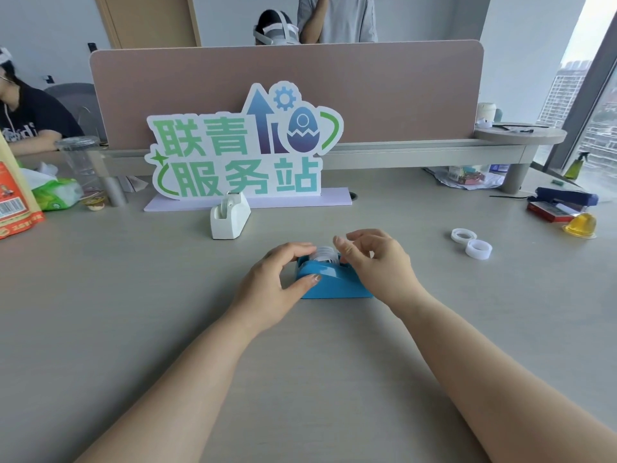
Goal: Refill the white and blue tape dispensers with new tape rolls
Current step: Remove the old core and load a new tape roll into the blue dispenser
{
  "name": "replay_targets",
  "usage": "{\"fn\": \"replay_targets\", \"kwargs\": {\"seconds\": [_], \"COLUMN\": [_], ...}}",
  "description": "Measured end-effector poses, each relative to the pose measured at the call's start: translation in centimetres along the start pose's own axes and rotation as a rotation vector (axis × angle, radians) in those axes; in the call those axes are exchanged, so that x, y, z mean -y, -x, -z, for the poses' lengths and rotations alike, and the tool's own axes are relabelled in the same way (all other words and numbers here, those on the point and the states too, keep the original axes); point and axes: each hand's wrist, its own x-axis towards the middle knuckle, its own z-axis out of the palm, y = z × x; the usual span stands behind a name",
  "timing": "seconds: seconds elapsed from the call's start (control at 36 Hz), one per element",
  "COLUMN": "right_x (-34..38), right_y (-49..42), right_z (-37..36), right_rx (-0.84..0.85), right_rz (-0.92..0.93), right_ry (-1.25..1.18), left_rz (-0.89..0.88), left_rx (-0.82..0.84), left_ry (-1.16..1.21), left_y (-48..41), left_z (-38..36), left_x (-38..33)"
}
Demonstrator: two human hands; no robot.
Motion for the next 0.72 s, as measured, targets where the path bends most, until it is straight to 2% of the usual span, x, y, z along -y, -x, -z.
{"fn": "replay_targets", "kwargs": {"seconds": [0.17, 0.39, 0.72], "right_x": [1.2, 1.4, 0.9], "right_y": [0.5, 0.2, -0.2], "right_z": [-0.2, -0.5, 1.3], "right_rx": [0.021, 0.062, 0.030], "right_rz": [0.024, -0.003, -0.020], "right_ry": [0.093, -0.039, -0.039], "left_rz": [0.008, 0.023, 0.026], "left_rx": [0.004, -0.001, 0.037], "left_ry": [-0.003, 0.005, -0.055], "left_y": [0.1, 0.1, 0.0], "left_z": [0.0, 0.0, 0.3], "left_x": [-0.1, -0.1, -0.3]}}
